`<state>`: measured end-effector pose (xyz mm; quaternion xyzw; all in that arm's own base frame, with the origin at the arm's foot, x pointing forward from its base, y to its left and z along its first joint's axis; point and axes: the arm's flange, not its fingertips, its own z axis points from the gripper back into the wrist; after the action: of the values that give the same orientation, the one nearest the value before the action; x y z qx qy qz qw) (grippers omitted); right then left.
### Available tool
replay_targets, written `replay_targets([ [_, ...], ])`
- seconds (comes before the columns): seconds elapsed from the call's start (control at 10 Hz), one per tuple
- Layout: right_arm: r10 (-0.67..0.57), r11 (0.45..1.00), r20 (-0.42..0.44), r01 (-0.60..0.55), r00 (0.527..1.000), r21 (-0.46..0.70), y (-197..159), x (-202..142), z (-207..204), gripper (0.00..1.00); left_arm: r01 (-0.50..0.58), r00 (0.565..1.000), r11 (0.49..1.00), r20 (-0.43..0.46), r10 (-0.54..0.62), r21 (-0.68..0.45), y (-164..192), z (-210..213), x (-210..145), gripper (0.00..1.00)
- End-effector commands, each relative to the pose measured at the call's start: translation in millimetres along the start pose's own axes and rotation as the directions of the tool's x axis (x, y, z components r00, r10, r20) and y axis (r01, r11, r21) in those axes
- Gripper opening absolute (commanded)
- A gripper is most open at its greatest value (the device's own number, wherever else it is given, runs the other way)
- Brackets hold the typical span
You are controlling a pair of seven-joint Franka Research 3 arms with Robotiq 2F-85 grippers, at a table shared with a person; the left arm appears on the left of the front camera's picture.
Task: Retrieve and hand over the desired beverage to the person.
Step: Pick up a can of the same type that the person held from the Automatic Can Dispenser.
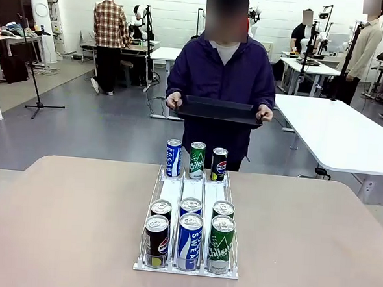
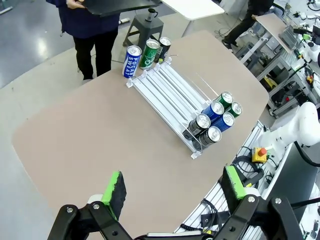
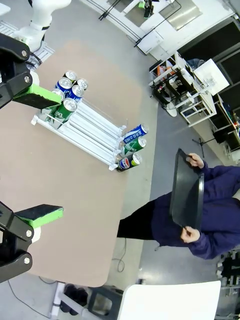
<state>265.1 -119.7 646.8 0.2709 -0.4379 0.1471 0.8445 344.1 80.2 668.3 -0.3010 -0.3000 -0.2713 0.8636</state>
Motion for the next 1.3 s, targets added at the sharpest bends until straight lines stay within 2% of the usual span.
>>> replay_targets([
  [0.0,0.003,1.0,0.013,-0.003,1.0,0.017,-0.7,2.0,-2.6,1.0,0.022,1.0,1.0,0.006,-0.022,-0.013,1.9,2.1,0.5,1.0],
  [1.2,0.003,1.0,0.013,-0.003,1.0,0.017,-0.7,2.0,-2.6,1.0,0.022,1.0,1.0,0.006,-0.022,-0.013,1.9,2.1,0.5,1.0],
])
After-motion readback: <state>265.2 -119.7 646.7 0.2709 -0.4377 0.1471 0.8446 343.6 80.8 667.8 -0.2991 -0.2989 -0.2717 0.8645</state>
